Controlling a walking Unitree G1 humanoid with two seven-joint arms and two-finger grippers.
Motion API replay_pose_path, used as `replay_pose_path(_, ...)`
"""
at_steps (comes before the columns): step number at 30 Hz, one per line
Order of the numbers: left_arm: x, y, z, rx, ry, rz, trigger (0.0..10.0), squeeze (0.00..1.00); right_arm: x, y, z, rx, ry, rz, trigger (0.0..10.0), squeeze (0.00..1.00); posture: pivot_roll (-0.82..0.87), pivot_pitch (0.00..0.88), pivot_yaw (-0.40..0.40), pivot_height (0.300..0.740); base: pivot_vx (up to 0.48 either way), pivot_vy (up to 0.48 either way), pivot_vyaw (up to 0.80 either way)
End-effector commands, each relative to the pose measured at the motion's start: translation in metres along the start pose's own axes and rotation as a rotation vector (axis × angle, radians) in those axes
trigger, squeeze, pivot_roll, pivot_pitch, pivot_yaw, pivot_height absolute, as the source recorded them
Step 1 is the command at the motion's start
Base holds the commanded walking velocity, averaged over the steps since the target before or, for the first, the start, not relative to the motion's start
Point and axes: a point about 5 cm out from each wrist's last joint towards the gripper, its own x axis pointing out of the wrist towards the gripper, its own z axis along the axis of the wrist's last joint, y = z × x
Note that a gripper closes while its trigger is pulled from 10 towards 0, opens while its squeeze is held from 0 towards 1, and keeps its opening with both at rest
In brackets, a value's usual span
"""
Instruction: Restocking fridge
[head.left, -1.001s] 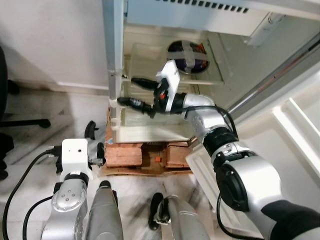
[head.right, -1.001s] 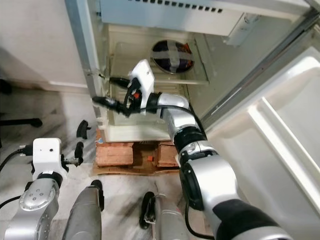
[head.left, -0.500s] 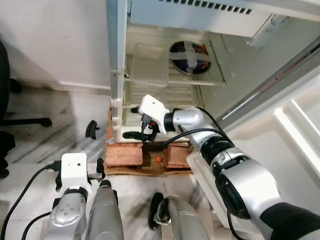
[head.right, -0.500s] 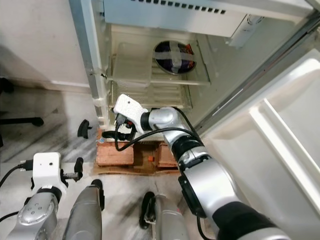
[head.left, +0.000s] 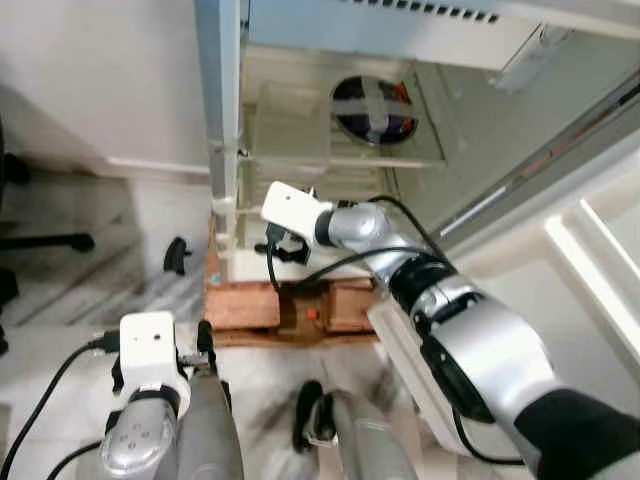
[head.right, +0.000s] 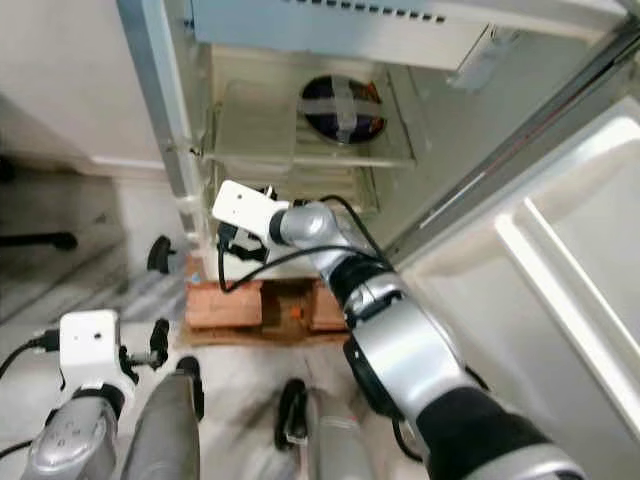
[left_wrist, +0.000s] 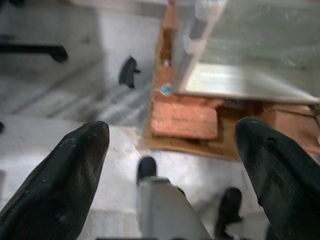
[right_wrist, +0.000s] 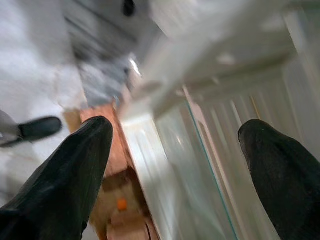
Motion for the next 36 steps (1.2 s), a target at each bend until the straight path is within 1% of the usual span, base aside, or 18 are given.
replay_pose_path(1,-0.006,-0.003,-0.004,-0.011,0.028,0.008,10.0,0.0,-0.002,-0.007,-0.002,-0.001,0.046,-0.044,10.0,0.0,0.34,0.378,-0.282,0.74,0.0,0.0,0.0)
replay_pose_path(3,-0.008,-0.004,-0.005,-0.016,0.034,0.013,10.0,0.0,-0.002,-0.012,0.002,-0.008,0.045,-0.078,10.0,0.0,0.33,0.388,-0.292,0.74,0.0,0.0,0.0)
replay_pose_path(6,-0.01,-0.003,-0.008,-0.023,0.048,0.025,10.0,0.0,-0.003,-0.027,0.022,0.0,-0.023,-0.215,10.0,0.0,0.33,0.401,-0.302,0.74,0.0,0.0,0.0)
replay_pose_path(8,-0.013,-0.002,-0.009,-0.027,0.057,0.034,10.0,0.0,-0.006,-0.038,0.038,0.055,-0.108,-0.287,10.0,0.0,0.33,0.406,-0.306,0.74,0.0,0.0,0.0)
replay_pose_path(10,-0.014,-0.002,-0.009,-0.028,0.059,0.036,10.0,0.0,-0.007,-0.04,0.042,0.065,-0.127,-0.301,10.0,0.0,0.33,0.406,-0.306,0.74,0.0,0.0,0.0)
replay_pose_path(13,-0.014,-0.001,-0.009,-0.024,0.064,0.04,10.0,0.0,-0.008,-0.042,0.047,0.132,-0.185,-0.295,10.0,0.0,0.32,0.415,-0.306,0.74,0.0,0.0,0.0)
replay_pose_path(16,-0.011,0.001,-0.008,-0.02,0.061,0.041,10.0,0.0,-0.01,-0.039,0.04,0.192,-0.223,-0.229,10.0,0.0,0.31,0.409,-0.299,0.74,0.0,0.0,0.0)
replay_pose_path(22,-0.001,0.0,-0.005,-0.011,0.044,0.026,10.0,0.0,-0.02,-0.035,0.013,0.233,-0.257,-0.127,10.0,0.0,0.3,0.36,-0.28,0.74,0.0,0.0,0.0)
replay_pose_path(25,0.006,-0.001,-0.002,-0.008,0.03,0.014,10.0,0.0,-0.026,-0.035,0.003,0.28,-0.287,-0.112,10.0,0.0,0.29,0.319,-0.261,0.74,0.0,0.0,0.0)
replay_pose_path(27,0.009,-0.002,0.0,-0.005,0.022,0.006,10.0,0.0,-0.029,-0.035,-0.002,0.301,-0.307,-0.109,10.0,0.0,0.29,0.319,-0.261,0.74,0.0,0.0,0.0)
replay_pose_path(28,0.014,-0.004,0.003,-0.002,0.012,-0.003,10.0,0.0,-0.031,-0.033,-0.007,0.319,-0.33,-0.101,10.0,0.0,0.28,0.292,-0.245,0.74,0.0,0.0,0.0)
replay_pose_path(29,0.027,-0.009,0.009,0.022,-0.016,-0.028,10.0,0.0,-0.037,-0.026,-0.021,0.401,-0.395,-0.096,10.0,0.0,0.25,0.239,-0.209,0.74,0.0,0.0,0.0)
replay_pose_path(31,0.035,-0.009,0.013,0.035,-0.029,-0.036,10.0,0.0,-0.038,-0.022,-0.026,0.463,-0.419,-0.103,10.0,0.0,0.25,0.228,-0.203,0.74,0.0,0.0,0.0)
replay_pose_path(32,0.039,-0.012,0.015,0.021,-0.054,-0.056,10.0,0.0,-0.038,-0.013,-0.035,0.509,-0.427,-0.099,10.0,0.0,0.23,0.199,-0.186,0.74,0.0,0.0,0.0)
replay_pose_path(33,0.039,-0.012,0.015,0.021,-0.054,-0.056,10.0,0.0,-0.038,-0.013,-0.035,0.509,-0.427,-0.099,10.0,0.0,0.23,0.199,-0.186,0.74,0.0,0.0,0.0)
replay_pose_path(34,0.042,-0.014,0.017,0.015,-0.071,-0.08,10.0,0.0,-0.038,-0.006,-0.043,0.522,-0.41,-0.122,10.0,0.0,0.21,0.176,-0.173,0.74,0.0,0.0,0.0)
replay_pose_path(35,0.05,-0.019,0.016,0.054,-0.07,-0.105,10.0,0.0,-0.039,0.009,-0.056,0.548,-0.405,-0.154,10.0,0.0,0.2,0.161,-0.156,0.74,0.0,0.0,0.0)
replay_pose_path(36,0.05,-0.019,0.016,0.054,-0.07,-0.105,10.0,0.0,-0.039,0.009,-0.056,0.548,-0.405,-0.154,10.0,0.0,0.2,0.161,-0.156,0.74,0.0,0.0,0.0)
